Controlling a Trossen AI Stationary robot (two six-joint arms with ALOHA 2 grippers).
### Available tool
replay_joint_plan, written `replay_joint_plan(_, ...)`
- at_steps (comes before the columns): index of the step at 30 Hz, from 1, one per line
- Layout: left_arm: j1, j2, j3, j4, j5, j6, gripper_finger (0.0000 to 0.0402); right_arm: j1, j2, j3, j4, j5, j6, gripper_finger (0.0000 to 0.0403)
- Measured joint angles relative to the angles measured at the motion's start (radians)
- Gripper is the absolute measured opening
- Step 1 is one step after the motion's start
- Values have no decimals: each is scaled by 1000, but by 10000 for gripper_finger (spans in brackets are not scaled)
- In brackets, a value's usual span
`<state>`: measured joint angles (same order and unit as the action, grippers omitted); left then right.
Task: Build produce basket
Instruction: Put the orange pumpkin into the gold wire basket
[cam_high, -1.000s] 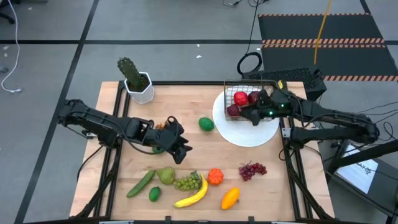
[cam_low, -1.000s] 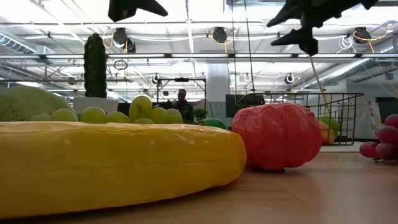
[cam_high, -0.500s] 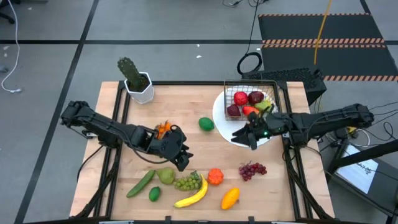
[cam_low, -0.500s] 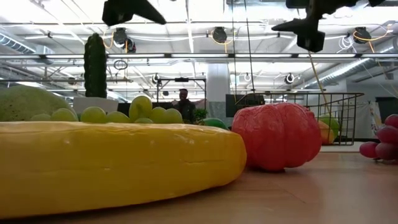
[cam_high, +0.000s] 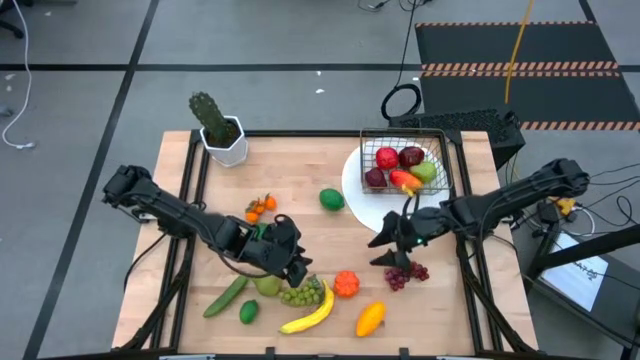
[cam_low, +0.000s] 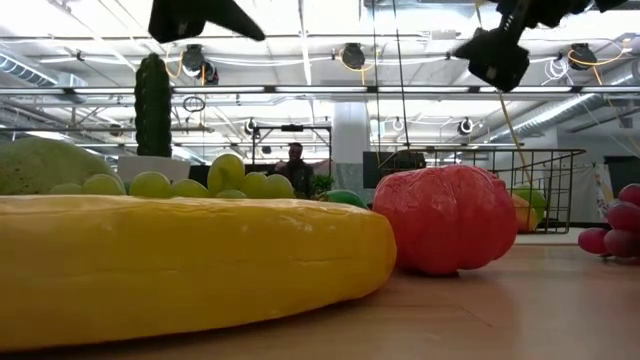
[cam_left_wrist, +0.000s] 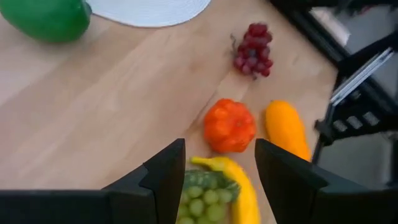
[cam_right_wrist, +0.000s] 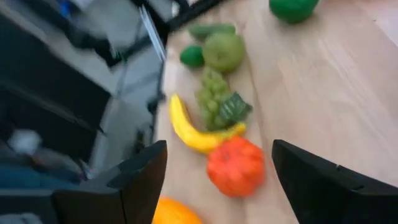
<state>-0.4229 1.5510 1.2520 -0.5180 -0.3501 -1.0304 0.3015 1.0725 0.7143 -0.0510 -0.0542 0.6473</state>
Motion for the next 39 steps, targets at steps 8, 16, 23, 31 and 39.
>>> replay_joint_plan(8, -19, 59, 0, 64, -11, -130, 193, 31, 2, 0, -45, -59, -196, 297)
replay_joint_plan(16, -73, 119, 0, 273, 81, -230, 192, 44, -92, 1, -133, -134, -224, 297)
replay_joint_plan(23, -156, 146, 0, 248, 149, -314, 161, 40, -169, 1, -268, -128, -274, 297)
replay_joint_plan(31, -229, 219, 0, 259, 170, -345, 145, 39, -190, 0, -350, -127, -260, 297)
replay_joint_plan(39, -203, 238, 1, 285, 131, -345, 145, 39, -149, 0, -340, -42, -308, 299)
